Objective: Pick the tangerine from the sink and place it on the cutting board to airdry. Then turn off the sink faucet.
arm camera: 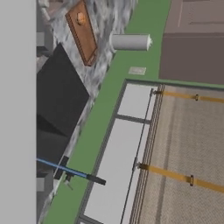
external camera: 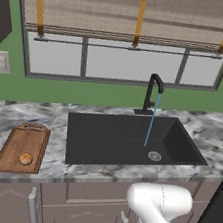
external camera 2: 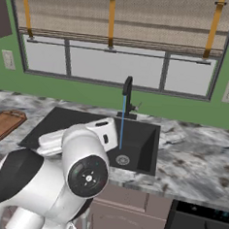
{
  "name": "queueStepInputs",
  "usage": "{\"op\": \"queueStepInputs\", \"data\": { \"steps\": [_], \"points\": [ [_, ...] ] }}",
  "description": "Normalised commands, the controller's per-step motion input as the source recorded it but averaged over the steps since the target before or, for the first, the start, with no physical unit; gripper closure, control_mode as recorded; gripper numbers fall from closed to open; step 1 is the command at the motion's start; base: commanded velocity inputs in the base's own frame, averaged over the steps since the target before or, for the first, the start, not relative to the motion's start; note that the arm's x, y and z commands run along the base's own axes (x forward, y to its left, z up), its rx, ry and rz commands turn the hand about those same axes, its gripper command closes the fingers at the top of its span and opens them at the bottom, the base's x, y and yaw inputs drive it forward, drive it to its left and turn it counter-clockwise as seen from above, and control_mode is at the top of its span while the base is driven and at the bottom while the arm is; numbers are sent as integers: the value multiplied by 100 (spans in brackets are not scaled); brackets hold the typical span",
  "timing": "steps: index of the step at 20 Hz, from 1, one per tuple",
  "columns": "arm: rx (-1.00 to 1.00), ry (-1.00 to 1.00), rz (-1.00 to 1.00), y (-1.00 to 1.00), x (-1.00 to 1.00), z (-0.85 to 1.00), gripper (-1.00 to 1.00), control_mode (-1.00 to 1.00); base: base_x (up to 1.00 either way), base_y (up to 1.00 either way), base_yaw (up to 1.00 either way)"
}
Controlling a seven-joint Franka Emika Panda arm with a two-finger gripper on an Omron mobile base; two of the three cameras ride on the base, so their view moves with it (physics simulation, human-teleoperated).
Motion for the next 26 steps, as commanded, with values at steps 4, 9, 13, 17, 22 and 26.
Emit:
{"op": "queueStepInputs", "data": {
  "steps": [4, 9, 13, 17, 22, 26],
  "points": [
    [-10, -10, 1, 0, 21, -21, -100, -100, 0, 0, 0],
    [-7, -2, 0, -1, 27, -17, -100, -100, 0, 0, 0],
    [-5, 0, 4, -10, 38, -19, -100, -100, 0, 0, 0],
    [-3, 0, 7, -17, 43, -16, -100, -100, 0, 0, 0],
    [-1, 0, 12, -28, 38, -17, -100, -100, 0, 0, 0],
    [-1, 0, 11, -18, 37, -18, -100, -100, 0, 0, 0]
  ]
}}
